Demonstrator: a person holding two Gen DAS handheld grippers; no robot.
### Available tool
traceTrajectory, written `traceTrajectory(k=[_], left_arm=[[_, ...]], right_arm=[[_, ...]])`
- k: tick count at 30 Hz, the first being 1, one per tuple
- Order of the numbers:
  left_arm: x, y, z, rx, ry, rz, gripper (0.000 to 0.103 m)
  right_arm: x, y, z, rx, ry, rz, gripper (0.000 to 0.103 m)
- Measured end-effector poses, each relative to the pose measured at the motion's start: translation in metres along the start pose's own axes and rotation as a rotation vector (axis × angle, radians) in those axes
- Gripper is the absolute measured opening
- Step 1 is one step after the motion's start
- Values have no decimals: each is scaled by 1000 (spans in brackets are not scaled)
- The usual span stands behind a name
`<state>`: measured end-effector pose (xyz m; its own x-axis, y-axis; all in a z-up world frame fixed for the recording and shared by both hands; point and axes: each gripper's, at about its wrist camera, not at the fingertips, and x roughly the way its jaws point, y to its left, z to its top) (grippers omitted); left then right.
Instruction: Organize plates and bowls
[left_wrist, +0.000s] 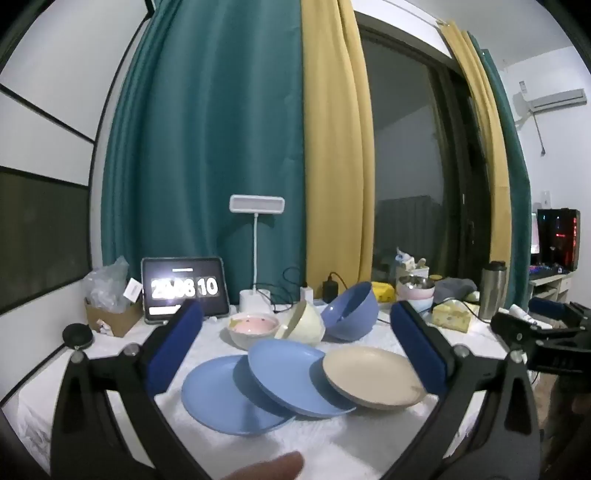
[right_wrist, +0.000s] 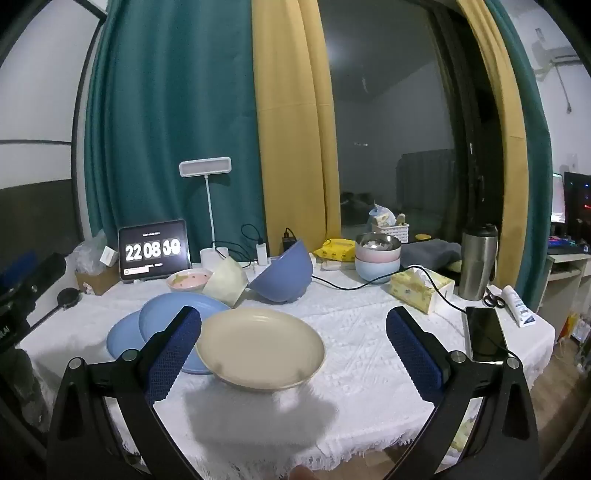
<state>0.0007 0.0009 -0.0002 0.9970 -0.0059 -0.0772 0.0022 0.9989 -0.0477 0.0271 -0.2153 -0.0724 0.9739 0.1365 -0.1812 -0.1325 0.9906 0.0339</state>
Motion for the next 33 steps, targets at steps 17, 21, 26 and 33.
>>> traceTrajectory(k=[17,21,26,33], left_arm=[[-2,3,2,1,-6,13,103],[-3,4,0,0,-6,12,103],[-3,5,-1,-2,-9,17,103],[-4,8,-1,0,0,18,103]], right_arm=[[5,1,-1,-3,20,8,103],[7,4,-3,-10,22,15,103],[6,3,-4,-11,21,23,103],[6,5,-3,-12,23,22,103]])
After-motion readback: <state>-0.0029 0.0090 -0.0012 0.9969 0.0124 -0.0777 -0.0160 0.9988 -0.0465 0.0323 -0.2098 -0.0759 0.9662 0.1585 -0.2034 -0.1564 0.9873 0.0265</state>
